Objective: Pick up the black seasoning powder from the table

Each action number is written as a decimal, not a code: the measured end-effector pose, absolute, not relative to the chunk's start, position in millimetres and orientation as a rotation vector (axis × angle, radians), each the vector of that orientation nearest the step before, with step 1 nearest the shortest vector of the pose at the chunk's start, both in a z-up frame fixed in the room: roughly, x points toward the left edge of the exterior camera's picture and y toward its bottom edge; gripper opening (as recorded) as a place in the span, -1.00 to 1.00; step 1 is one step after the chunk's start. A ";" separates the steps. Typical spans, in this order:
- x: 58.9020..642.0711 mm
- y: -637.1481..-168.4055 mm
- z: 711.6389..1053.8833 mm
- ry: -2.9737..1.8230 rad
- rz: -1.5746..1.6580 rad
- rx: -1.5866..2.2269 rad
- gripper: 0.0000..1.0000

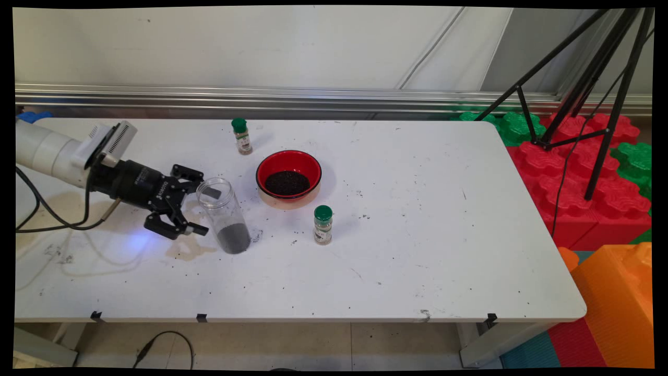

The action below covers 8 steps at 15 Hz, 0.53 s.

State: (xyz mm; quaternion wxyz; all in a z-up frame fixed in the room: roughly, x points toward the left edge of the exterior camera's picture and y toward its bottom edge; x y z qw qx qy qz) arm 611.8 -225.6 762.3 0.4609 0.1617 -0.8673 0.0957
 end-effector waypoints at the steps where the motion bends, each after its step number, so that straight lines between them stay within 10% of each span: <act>1: 609.7 -226.3 760.0 -2.128 0.235 0.391 1.00; 8: 597.6 -229.3 748.1 -2.083 0.245 0.360 1.00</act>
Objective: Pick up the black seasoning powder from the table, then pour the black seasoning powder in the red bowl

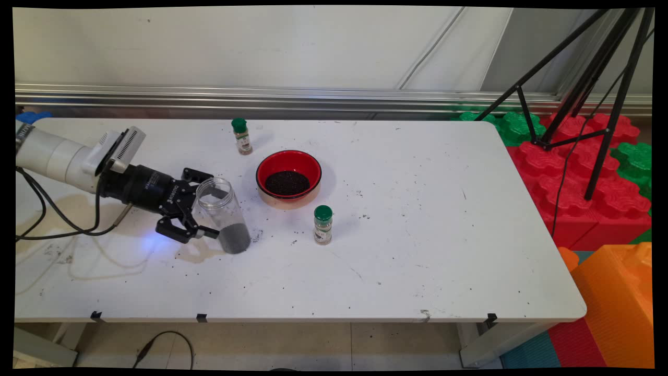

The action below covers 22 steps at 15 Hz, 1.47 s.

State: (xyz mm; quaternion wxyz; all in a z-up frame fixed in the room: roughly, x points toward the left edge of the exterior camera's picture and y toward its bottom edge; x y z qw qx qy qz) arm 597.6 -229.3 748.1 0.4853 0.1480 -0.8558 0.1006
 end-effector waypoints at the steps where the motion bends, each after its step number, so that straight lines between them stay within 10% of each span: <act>1: 595.6 -229.9 746.4 -2.074 0.248 0.358 1.00; 18: 583.7 -234.6 735.9 -1.989 0.270 0.351 1.00; 19: 583.6 -234.6 735.9 -1.988 0.270 0.350 -1.00; 22: 583.5 -234.6 735.6 -1.981 0.269 0.348 -1.00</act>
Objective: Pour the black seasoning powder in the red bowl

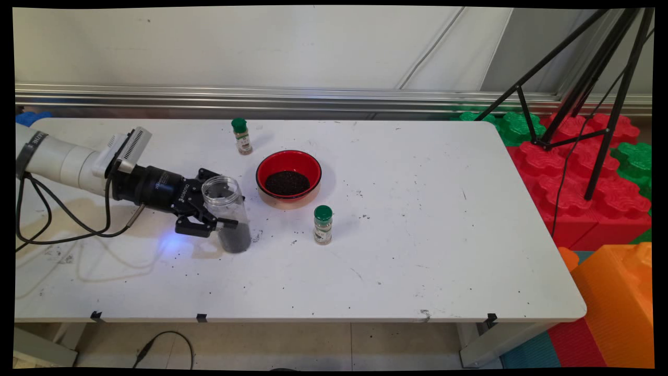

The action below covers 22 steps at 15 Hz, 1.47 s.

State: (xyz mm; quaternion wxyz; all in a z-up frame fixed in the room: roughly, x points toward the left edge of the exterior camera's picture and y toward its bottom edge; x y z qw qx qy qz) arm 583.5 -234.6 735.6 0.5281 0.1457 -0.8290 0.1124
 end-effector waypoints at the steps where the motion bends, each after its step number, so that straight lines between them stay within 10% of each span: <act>1: 583.5 -234.5 735.4 -1.980 0.268 0.348 -1.00; 22: 570.5 -253.0 780.8 -1.882 0.262 0.362 -1.00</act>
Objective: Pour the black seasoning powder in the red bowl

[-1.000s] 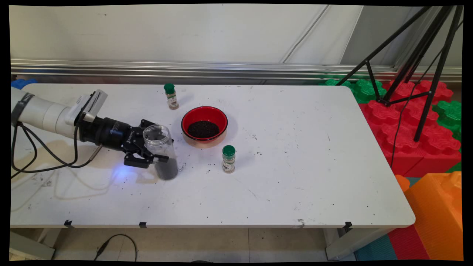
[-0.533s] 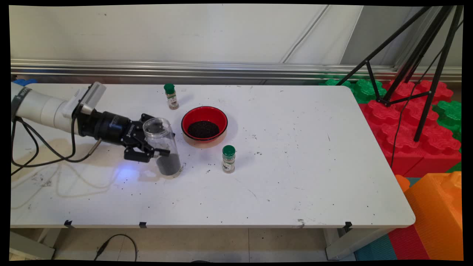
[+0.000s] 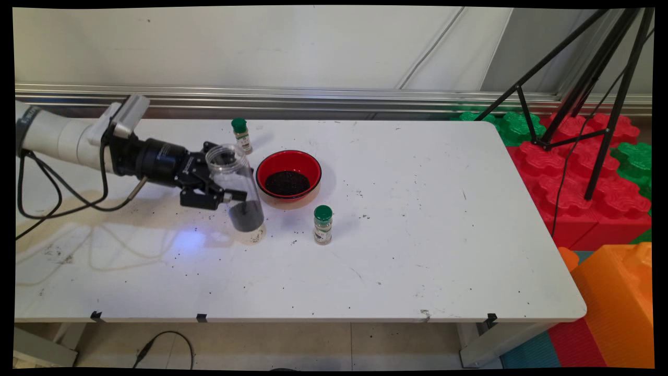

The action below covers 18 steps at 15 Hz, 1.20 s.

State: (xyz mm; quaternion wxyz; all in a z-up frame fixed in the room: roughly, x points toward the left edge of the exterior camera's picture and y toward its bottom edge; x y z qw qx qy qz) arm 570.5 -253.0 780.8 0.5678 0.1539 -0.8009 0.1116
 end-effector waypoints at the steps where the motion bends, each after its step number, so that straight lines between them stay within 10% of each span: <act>1: 569.3 -255.7 784.8 -1.874 0.265 0.363 -1.00; 18: 555.0 -304.8 827.0 -1.792 0.350 0.407 -1.00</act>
